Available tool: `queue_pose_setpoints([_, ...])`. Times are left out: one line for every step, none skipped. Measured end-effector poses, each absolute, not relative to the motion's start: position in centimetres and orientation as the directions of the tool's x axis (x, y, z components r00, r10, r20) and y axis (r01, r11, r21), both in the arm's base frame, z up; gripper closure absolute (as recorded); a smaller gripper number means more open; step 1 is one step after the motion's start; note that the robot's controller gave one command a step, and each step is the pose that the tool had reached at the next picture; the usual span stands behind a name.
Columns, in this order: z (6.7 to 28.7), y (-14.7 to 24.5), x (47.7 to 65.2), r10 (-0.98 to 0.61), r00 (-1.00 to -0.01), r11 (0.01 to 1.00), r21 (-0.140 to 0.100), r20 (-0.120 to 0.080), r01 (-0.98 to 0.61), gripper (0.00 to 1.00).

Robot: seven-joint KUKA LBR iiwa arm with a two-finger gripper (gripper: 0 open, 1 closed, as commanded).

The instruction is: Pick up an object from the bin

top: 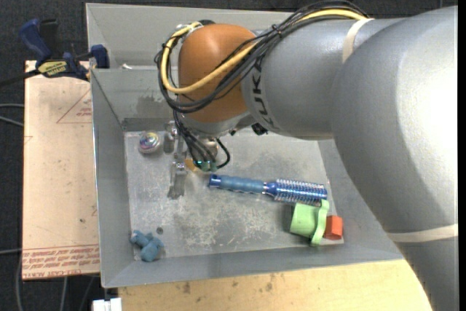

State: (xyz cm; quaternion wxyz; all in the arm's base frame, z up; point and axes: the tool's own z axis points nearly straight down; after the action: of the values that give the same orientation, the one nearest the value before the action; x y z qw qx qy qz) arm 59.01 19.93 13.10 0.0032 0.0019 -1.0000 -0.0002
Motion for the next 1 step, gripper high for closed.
queue_pose_setpoints([6.76,8.59,60.86,0.117,-0.993,0.993,-0.003,0.001,0.117,0.00])
